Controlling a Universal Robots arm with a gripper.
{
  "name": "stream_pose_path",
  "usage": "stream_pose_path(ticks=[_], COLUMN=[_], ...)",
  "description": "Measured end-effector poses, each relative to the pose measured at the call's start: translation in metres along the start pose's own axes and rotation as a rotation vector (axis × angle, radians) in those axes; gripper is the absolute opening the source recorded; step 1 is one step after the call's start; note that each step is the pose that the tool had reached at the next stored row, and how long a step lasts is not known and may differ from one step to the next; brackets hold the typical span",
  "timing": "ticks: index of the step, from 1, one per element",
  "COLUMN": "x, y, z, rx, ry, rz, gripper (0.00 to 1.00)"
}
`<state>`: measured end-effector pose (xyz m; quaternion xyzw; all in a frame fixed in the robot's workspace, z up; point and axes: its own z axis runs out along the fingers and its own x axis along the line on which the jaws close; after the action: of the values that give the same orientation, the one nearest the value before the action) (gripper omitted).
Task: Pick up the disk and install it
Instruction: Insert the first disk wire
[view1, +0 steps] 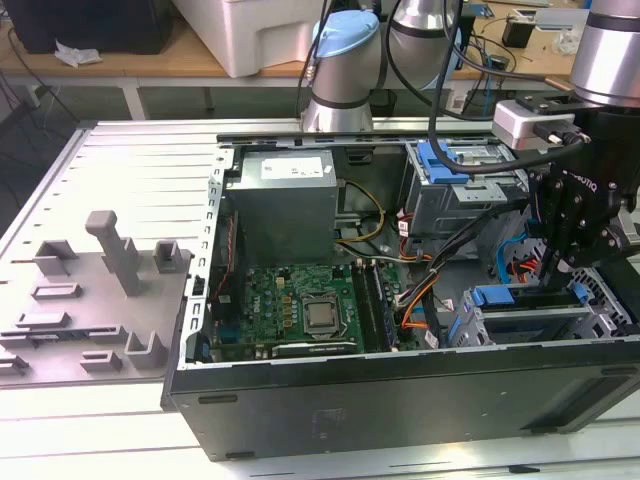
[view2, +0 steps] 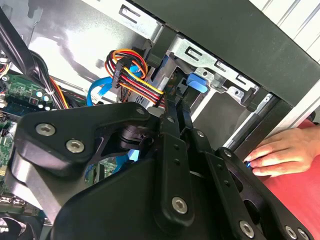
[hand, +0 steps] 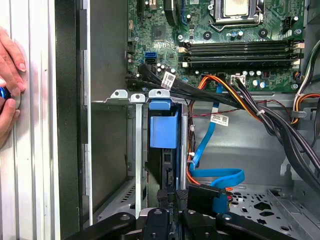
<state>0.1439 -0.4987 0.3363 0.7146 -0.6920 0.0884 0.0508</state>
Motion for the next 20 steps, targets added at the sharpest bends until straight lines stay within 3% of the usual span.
stream_pose_path(ticks=[7,10,13,20], x=[0.0006,0.0012,0.0025,0.0026], y=[0.0001,0.0000,-0.0004,-0.0003], z=[0.0013,-0.0015,-0.0079,-0.0081], rx=[-0.0001,-0.0001,-0.0001,-0.0001], ry=[0.0006,-0.0022,-0.0003,0.0007], rz=[0.001,0.001,0.001,0.001], gripper=[0.17,0.17,0.17,0.17])
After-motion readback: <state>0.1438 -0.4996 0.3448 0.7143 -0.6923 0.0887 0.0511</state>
